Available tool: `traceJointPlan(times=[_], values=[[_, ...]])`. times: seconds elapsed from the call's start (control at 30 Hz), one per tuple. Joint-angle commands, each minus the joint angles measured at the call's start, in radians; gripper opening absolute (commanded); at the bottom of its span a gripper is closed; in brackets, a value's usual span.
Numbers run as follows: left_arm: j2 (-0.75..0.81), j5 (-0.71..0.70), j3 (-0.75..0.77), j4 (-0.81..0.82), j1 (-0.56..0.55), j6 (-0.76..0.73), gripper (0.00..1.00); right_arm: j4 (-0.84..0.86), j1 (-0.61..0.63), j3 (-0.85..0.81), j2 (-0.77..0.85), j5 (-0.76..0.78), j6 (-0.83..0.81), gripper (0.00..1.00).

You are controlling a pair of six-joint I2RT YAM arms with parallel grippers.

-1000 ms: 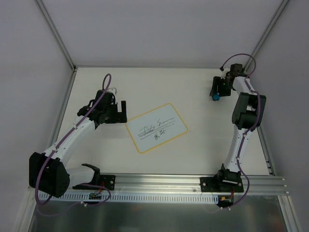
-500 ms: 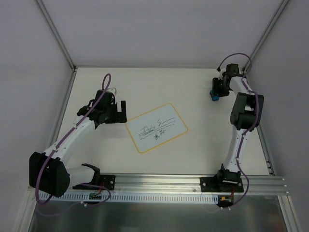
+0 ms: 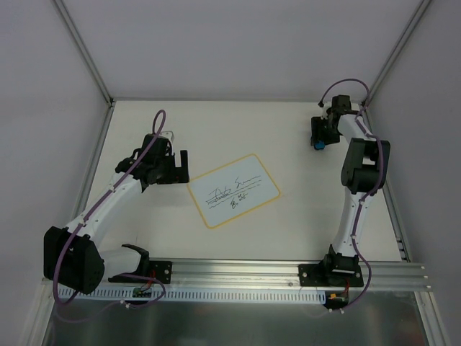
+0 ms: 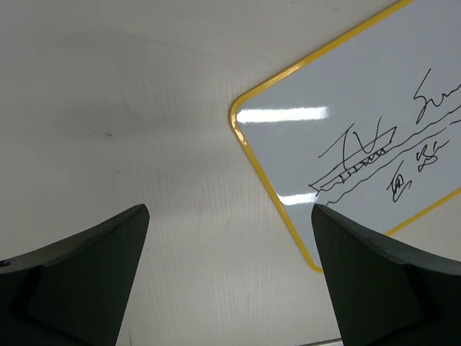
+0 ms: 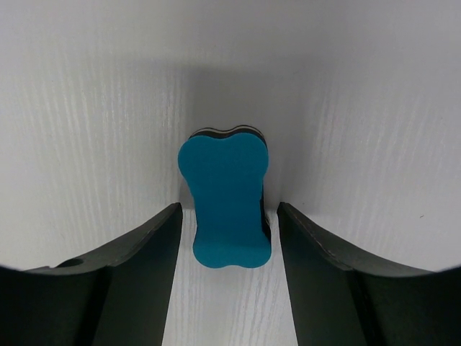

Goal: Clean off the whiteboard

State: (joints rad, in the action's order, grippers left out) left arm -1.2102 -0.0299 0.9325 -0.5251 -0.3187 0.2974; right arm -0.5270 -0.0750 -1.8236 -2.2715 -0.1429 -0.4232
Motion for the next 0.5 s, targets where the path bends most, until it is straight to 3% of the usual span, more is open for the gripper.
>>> traceJointPlan(times=[0.0, 0.47], values=[[-0.003, 0.013, -0.009, -0.013, 0.012, -0.003, 0.99, 0.01, 0.011, 0.003, 0.067, 0.043, -0.025, 0.6], [-0.006, 0.018, -0.009, -0.013, 0.015, 0.002, 0.99, 0.024, 0.032, -0.009, 0.056, 0.086, -0.035, 0.54]])
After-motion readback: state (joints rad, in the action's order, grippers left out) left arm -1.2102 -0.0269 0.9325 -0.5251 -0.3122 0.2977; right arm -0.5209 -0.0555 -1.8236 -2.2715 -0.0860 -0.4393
